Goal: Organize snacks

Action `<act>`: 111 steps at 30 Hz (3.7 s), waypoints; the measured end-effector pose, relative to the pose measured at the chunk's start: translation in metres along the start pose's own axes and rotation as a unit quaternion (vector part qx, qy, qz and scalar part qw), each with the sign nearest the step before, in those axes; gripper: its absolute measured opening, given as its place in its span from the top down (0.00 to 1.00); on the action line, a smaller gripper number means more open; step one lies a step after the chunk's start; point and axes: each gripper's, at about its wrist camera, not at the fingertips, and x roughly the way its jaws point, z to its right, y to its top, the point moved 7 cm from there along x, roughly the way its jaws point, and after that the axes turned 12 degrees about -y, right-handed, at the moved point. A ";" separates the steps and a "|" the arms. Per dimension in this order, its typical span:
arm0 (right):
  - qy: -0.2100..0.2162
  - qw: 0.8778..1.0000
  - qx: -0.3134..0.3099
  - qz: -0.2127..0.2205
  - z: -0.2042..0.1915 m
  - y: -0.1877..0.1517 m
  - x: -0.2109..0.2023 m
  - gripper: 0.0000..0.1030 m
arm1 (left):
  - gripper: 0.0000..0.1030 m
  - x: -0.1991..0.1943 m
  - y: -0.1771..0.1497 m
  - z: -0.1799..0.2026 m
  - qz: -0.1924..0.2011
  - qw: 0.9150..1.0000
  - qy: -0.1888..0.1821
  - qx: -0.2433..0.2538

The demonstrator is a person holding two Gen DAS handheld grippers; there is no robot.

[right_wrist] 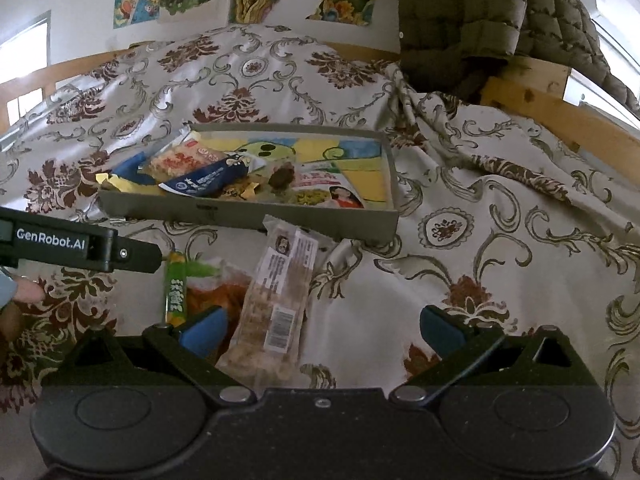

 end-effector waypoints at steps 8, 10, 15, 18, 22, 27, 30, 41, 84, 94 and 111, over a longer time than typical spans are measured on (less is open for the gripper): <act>0.002 1.000 0.000 -0.012 -0.003 -0.003 0.010 0.01 | 0.00 0.003 -0.004 -0.003 -0.017 0.999 0.005 -0.034; 0.005 1.000 0.001 -0.016 -0.004 -0.004 0.012 0.01 | 0.00 0.004 -0.005 -0.003 -0.020 0.999 -0.004 -0.046; 0.003 1.000 0.005 -0.022 -0.006 -0.007 0.019 0.03 | 0.00 0.009 -0.011 -0.003 -0.035 0.997 -0.024 -0.067; 0.014 0.999 0.008 -0.029 -0.008 -0.009 0.024 0.09 | 0.01 0.012 -0.012 -0.003 -0.040 0.995 -0.044 -0.078; 0.026 0.999 0.014 -0.031 -0.011 -0.008 0.027 0.16 | 0.08 0.015 -0.014 -0.003 -0.039 0.992 -0.076 -0.092; 0.041 0.998 0.025 -0.043 -0.014 -0.009 0.031 0.27 | 0.20 0.022 -0.015 -0.003 -0.048 0.991 -0.085 -0.094; 0.045 0.998 0.023 -0.042 -0.016 -0.009 0.029 0.33 | 0.26 0.028 -0.012 -0.004 -0.049 0.988 -0.095 -0.109; 0.058 0.997 0.030 -0.048 -0.019 -0.010 0.032 0.40 | 0.40 0.047 -0.018 0.005 -0.070 0.975 -0.127 -0.168; 0.067 0.995 0.061 -0.030 -0.018 0.005 0.009 0.64 | 0.80 0.019 -0.023 -0.005 -0.074 0.982 -0.087 -0.151; 0.068 0.995 0.067 -0.032 -0.017 0.004 0.010 0.64 | 0.77 0.032 -0.033 -0.017 -0.103 0.976 -0.099 -0.164; 0.076 0.994 0.078 -0.014 -0.016 0.013 0.000 0.64 | 0.81 -0.009 -0.007 -0.017 -0.041 0.979 -0.099 -0.174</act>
